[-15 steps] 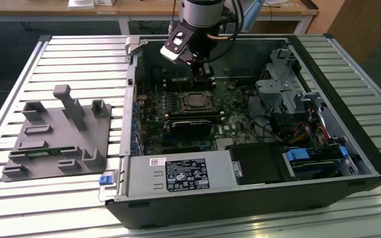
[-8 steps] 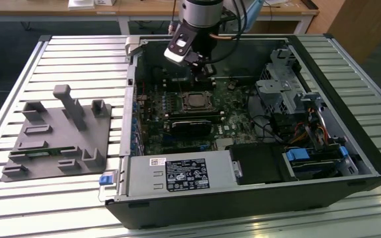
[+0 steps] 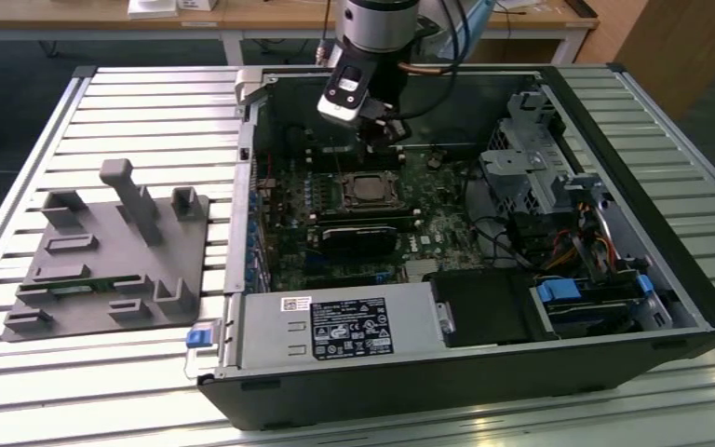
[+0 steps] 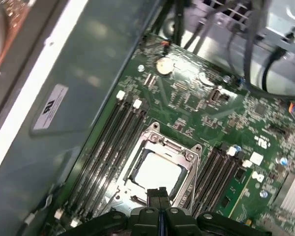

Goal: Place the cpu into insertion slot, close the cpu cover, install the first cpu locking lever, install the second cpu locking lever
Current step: 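Install the first cpu locking lever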

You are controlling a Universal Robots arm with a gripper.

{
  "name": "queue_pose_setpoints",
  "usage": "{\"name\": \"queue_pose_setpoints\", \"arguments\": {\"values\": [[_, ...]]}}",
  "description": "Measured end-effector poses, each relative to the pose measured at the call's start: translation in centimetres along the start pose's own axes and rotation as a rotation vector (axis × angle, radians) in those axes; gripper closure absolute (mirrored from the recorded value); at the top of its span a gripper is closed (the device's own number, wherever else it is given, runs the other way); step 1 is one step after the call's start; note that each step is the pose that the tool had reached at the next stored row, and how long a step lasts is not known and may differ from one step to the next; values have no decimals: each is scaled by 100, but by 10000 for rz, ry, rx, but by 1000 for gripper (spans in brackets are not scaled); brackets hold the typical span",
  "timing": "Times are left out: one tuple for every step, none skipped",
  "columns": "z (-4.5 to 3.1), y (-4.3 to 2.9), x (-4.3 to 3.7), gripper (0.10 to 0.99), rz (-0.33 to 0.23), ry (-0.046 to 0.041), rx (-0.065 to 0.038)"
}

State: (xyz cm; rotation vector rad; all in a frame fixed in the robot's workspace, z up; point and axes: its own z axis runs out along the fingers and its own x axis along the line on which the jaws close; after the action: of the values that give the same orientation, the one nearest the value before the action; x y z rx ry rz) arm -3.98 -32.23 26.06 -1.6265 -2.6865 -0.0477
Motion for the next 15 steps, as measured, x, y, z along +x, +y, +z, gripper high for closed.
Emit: {"name": "queue_pose_setpoints", "arguments": {"values": [[1, 0, 0, 980, -180, 5, 3], [2, 0, 0, 980, -360, 9, 6], [2, 0, 0, 980, -539, 14, 9], [3, 0, 0, 980, -736, 19, 12], [3, 0, 0, 980, -915, 24, 16], [4, 0, 0, 980, -1096, 28, 18], [5, 0, 0, 980, -1280, 33, 20], [5, 0, 0, 980, -1461, 38, 23], [6, 0, 0, 980, -1640, 42, 27], [6, 0, 0, 980, -1819, 46, 30], [7, 0, 0, 980, -2000, 51, 33], [7, 0, 0, 980, -2178, 56, 36], [8, 0, 0, 980, -2365, 61, 38], [8, 0, 0, 980, -2544, 65, 42], [8, 0, 0, 980, -2735, 70, 45]]}}
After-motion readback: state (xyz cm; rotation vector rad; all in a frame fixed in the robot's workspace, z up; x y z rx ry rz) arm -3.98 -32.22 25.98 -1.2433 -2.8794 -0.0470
